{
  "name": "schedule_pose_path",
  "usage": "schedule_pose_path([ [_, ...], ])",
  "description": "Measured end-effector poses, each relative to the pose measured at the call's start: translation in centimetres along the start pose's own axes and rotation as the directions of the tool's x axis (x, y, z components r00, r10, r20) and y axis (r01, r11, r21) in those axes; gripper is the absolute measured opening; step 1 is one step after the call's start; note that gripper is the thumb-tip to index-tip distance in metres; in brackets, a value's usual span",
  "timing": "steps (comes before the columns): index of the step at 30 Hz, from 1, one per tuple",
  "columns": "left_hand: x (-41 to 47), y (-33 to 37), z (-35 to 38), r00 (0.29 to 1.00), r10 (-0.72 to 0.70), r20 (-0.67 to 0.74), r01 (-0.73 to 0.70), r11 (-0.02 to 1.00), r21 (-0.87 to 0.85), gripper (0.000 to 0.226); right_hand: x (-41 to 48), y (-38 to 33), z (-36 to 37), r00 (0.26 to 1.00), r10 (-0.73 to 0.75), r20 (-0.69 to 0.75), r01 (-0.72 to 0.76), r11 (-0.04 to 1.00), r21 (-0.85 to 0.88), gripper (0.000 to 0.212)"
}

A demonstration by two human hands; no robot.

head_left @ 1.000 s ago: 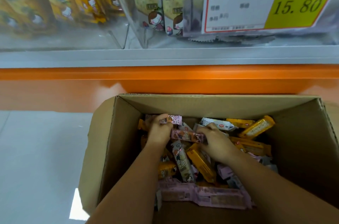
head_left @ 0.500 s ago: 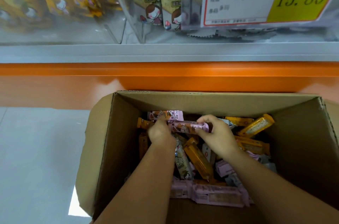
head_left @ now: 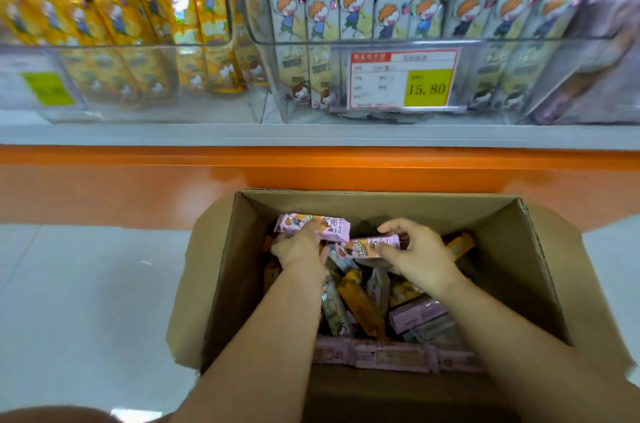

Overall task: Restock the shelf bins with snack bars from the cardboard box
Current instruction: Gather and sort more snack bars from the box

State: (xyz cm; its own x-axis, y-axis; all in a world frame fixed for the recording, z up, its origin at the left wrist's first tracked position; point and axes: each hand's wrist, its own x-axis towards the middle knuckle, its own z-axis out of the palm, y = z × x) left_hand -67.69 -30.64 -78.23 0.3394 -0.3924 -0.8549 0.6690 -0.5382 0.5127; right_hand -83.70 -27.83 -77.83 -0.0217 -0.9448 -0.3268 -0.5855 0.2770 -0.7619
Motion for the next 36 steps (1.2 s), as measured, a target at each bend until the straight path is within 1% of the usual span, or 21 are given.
schedule_pose_path([
  [3,-2.7,1.0,-1.0,0.992,0.11,0.063,-0.111,0.994,0.012,0.071,-2.1,-1.3,-2.4,0.999,-0.029,-0.027,0.028,0.998,-0.059,0.022],
  [5,-5.1,1.6,-1.4,0.982,0.145,0.12,-0.149,0.988,0.024,0.074,-3.3,-2.4,-4.0,0.997,-0.043,-0.06,0.038,0.996,-0.08,0.022],
  [8,-8.3,2.1,-1.6,0.961,0.171,0.218,-0.188,0.98,0.063,0.072,-4.9,-4.5,-6.5,0.988,-0.026,-0.149,0.02,0.999,-0.042,0.016],
  [10,-10.2,2.3,-1.8,0.944,0.182,0.275,-0.208,0.976,0.068,0.062,-5.7,-5.8,-7.8,0.979,0.009,-0.203,0.0,0.999,0.047,0.006],
  [11,-10.9,2.3,-1.9,0.934,0.181,0.309,-0.214,0.974,0.074,0.057,-6.1,-6.5,-8.3,0.978,0.029,-0.205,0.0,0.99,0.141,0.002],
  [13,-12.5,2.5,-2.2,0.898,0.181,0.401,-0.238,0.966,0.096,0.055,-7.3,-8.0,-9.3,0.986,0.066,-0.155,-0.004,0.929,0.369,0.007],
  [14,-13.2,2.5,-2.3,0.874,0.18,0.451,-0.249,0.963,0.099,0.058,-8.2,-8.6,-9.7,0.992,0.06,-0.112,-0.005,0.897,0.442,0.009],
  [17,-15.8,2.9,-2.2,0.809,0.21,0.549,-0.307,0.948,0.09,0.062,-10.4,-10.4,-11.0,1.0,-0.024,-0.014,0.027,0.866,0.499,0.026],
  [19,-17.4,3.0,-2.2,0.773,0.24,0.587,-0.36,0.928,0.095,0.062,-11.6,-11.4,-11.9,0.996,-0.086,0.017,0.069,0.891,0.448,0.031],
  [22,-19.2,3.5,-2.2,0.713,0.27,0.647,-0.434,0.895,0.105,0.062,-12.8,-12.8,-13.5,0.984,-0.171,0.039,0.156,0.953,0.259,0.036],
  [25,-21.3,4.4,-2.0,0.627,0.308,0.715,-0.549,0.826,0.125,0.053,-13.3,-13.8,-14.9,0.967,-0.245,0.065,0.231,0.958,0.168,0.039],
  [27,-22.6,5.1,-1.6,0.572,0.329,0.751,-0.609,0.784,0.121,0.047,-13.5,-14.3,-15.8,0.955,-0.294,0.043,0.291,0.955,0.061,0.04],
  [30,-24.3,6.0,-0.7,0.501,0.367,0.784,-0.691,0.715,0.106,0.044,-13.6,-14.5,-17.5,0.925,-0.377,-0.049,0.372,0.924,-0.093,0.035],
  [31,-24.8,6.2,-0.2,0.475,0.382,0.793,-0.725,0.681,0.106,0.042,-13.8,-14.5,-18.0,0.907,-0.412,-0.085,0.403,0.91,-0.1,0.031],
  [33,-26.0,6.5,0.9,0.413,0.412,0.812,-0.791,0.605,0.095,0.041,-14.1,-14.6,-19.1,0.878,-0.452,-0.157,0.451,0.891,-0.045,0.023],
  [36,-27.9,6.8,2.6,0.299,0.443,0.846,-0.874,0.483,0.056,0.049,-14.2,-14.9,-20.9,0.837,-0.476,-0.269,0.501,0.865,0.028,0.016],
])
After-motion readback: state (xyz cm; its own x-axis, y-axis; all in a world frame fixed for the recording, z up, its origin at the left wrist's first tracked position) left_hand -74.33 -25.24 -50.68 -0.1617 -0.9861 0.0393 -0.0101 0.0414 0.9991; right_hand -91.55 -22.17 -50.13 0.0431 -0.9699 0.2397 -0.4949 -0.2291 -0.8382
